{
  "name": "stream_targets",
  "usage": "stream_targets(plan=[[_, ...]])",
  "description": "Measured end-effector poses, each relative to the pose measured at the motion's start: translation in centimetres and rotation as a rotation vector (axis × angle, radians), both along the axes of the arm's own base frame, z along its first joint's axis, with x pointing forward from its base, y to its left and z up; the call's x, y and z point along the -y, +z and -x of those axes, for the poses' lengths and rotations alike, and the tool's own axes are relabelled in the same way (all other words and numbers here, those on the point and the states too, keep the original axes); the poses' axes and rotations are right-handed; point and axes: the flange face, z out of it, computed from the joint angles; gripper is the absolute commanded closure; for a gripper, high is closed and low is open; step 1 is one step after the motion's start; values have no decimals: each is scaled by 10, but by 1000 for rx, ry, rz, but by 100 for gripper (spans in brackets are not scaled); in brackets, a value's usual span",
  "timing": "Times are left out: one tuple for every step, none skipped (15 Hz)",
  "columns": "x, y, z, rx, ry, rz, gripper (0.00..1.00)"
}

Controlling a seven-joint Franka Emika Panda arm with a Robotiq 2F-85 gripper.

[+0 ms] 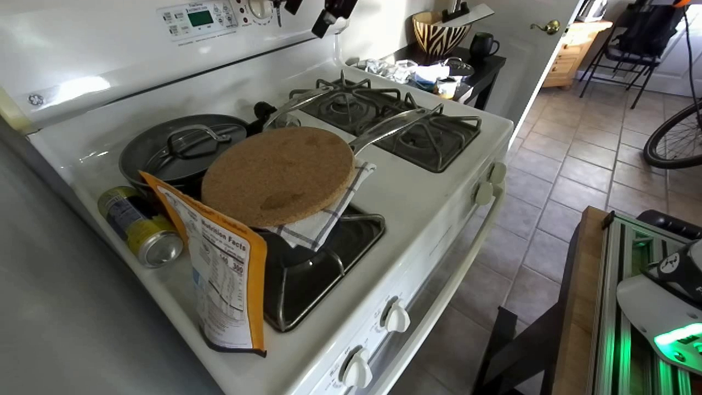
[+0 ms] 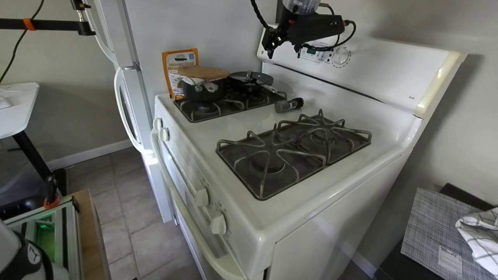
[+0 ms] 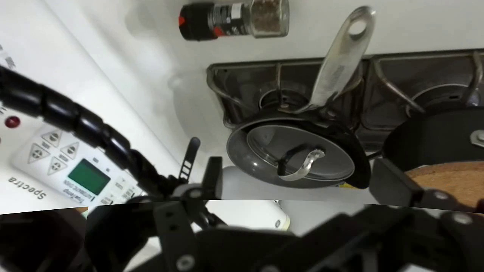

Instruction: Pick up the gray pan and put it on the top right cooker on the stove

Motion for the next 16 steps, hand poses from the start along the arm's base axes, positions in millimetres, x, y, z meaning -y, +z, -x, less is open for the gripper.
stream_targets(plan=[[-6, -11, -10, 9, 37, -36, 0], [-12, -21, -19, 9, 73, -70, 0], [-20, -31, -25, -6, 114, -103, 0], [-28, -40, -29, -34, 154, -131, 0], [-35, -47, -30, -72, 191, -150, 0], [-39, -53, -29, -110, 216, -160, 0], [-40, -58, -29, -142, 215, -156, 0], [-39, -60, -29, -168, 199, -149, 0], [-36, -62, -28, -191, 174, -134, 0], [-32, -63, -28, -212, 148, -117, 0], [-29, -64, -28, -228, 127, -102, 0], [-27, -63, -28, -234, 116, -95, 0], [-26, -63, -28, -238, 109, -92, 0], [-25, -62, -28, -239, 106, -90, 0], [-25, -62, -28, -241, 104, -82, 0], [-25, -63, -28, -248, 99, -74, 0]])
